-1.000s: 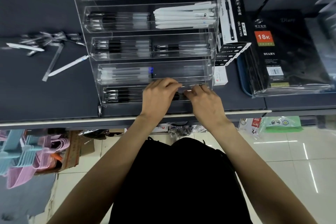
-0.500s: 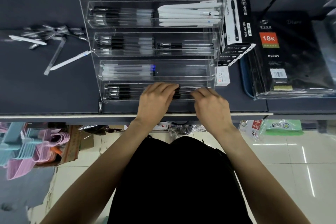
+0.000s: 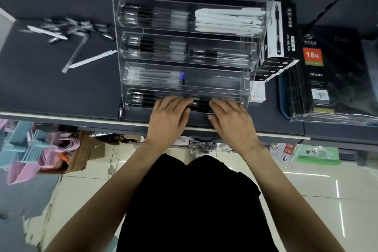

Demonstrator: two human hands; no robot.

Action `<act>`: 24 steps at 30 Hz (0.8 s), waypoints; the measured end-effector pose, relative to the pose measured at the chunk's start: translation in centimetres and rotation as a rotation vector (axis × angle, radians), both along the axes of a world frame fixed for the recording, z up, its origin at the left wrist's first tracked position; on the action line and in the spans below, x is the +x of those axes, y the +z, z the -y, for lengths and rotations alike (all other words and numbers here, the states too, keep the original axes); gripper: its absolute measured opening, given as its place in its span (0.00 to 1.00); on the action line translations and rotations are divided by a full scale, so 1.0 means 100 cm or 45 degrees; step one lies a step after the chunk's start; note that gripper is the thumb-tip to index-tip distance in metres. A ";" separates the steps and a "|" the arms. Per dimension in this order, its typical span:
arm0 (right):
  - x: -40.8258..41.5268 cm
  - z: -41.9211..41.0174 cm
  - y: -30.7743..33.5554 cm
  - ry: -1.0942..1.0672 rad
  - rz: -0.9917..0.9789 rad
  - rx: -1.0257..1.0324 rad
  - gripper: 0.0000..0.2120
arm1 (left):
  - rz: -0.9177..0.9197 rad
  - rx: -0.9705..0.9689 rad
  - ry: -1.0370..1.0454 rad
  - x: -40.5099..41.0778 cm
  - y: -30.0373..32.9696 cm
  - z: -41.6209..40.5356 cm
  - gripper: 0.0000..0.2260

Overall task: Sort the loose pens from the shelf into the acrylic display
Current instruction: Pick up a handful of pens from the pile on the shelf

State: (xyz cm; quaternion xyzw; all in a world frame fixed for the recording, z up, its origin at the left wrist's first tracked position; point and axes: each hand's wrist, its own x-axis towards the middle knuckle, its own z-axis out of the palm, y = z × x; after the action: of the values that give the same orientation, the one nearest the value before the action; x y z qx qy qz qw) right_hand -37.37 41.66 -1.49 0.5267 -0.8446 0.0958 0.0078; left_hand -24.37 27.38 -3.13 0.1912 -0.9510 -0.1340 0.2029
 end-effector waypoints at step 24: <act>0.162 0.294 0.032 -0.082 0.149 0.358 0.21 | 0.111 0.632 0.581 0.169 0.017 0.303 0.16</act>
State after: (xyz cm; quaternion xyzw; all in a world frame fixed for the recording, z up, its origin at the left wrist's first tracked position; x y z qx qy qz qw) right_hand -21.13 12.21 1.71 0.4886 -0.8652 0.0068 -0.1123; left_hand -7.46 -2.90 -1.48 0.4482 -0.8298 -0.3042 0.1342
